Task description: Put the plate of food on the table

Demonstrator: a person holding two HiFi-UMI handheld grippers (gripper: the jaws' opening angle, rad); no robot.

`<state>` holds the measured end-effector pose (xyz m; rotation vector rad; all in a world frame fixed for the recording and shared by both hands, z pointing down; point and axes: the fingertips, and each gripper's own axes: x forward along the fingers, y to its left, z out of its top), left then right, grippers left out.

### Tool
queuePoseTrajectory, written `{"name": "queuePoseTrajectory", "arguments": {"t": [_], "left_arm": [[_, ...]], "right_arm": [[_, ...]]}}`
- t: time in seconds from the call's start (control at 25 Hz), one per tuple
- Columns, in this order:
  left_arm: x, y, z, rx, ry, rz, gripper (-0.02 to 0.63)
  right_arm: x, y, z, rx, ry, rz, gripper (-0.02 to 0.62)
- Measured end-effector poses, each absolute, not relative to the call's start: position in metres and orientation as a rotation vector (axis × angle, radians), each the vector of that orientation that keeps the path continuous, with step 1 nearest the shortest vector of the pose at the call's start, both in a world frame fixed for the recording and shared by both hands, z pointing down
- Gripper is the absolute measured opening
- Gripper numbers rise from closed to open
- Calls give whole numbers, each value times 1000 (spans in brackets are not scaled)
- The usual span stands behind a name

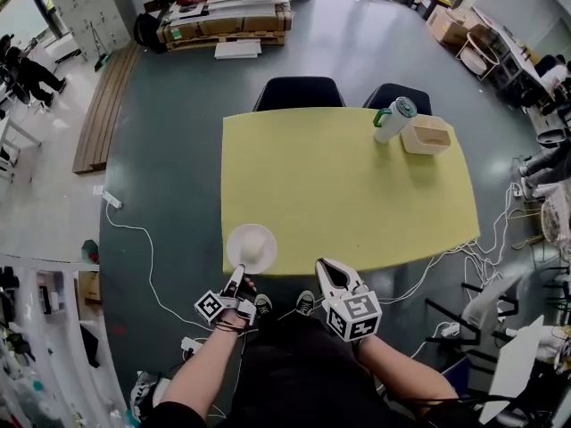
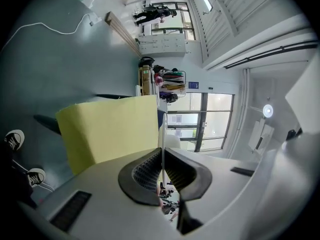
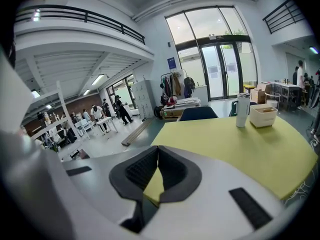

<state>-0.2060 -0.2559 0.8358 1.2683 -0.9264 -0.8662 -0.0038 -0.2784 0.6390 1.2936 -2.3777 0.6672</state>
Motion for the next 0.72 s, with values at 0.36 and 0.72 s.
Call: {"name": "queuePoseTrajectory", "arguments": {"t": [0.36,0.72], "left_arm": [[-206,-265,872,1216,-946,-854,23],[-209,-260,907,1186,-1014,-774,23]], "right_arm": [[-15,-287,655,1257,-2360,663,12],[-10,-287,666,1261,-2329,672,12]]}}
